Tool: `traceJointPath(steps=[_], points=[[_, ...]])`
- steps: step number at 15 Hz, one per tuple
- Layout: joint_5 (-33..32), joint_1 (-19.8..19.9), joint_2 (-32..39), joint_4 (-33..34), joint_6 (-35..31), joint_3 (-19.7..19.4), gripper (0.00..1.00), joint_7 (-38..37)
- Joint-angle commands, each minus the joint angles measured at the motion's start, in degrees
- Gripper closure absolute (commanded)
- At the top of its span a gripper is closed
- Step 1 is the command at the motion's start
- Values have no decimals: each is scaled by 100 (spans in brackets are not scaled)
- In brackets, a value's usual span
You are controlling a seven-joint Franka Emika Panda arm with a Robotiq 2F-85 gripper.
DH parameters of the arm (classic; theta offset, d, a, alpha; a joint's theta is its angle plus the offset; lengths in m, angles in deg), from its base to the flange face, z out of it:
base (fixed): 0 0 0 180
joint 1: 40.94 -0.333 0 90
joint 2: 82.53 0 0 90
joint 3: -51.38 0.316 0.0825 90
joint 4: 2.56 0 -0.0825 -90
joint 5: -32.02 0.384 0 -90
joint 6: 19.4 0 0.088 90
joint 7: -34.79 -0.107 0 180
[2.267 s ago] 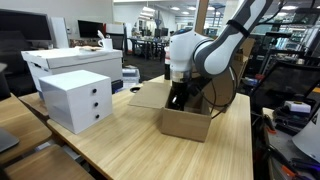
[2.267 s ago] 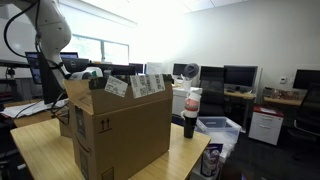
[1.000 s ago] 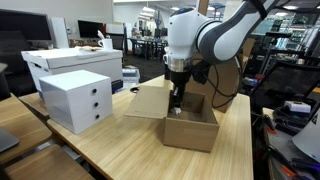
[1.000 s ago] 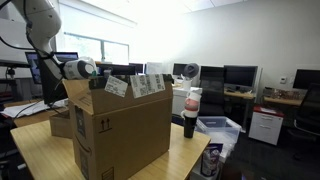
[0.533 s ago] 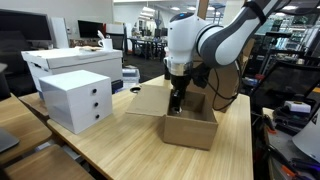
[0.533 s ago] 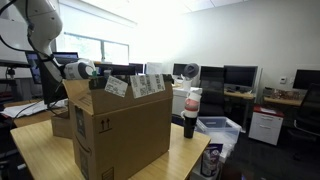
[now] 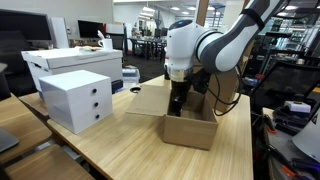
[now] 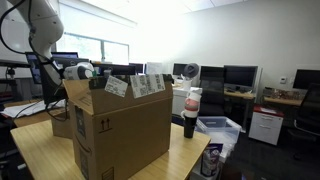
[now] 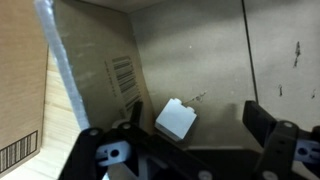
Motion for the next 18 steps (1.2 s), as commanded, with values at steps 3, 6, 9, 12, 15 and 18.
traceJointPath(steps=[3,6,9,12,15,18], points=[[-50,-42,84,-94,-361,-92,0,-229],[231,28,-76,-112,-236,25,0,-3],[395,85,-314,-79,-76,58,0,178],[558,169,-602,46,183,59,0,349],[956,365,-861,288,742,139,0,781],[1255,611,-881,608,1165,118,0,1220]])
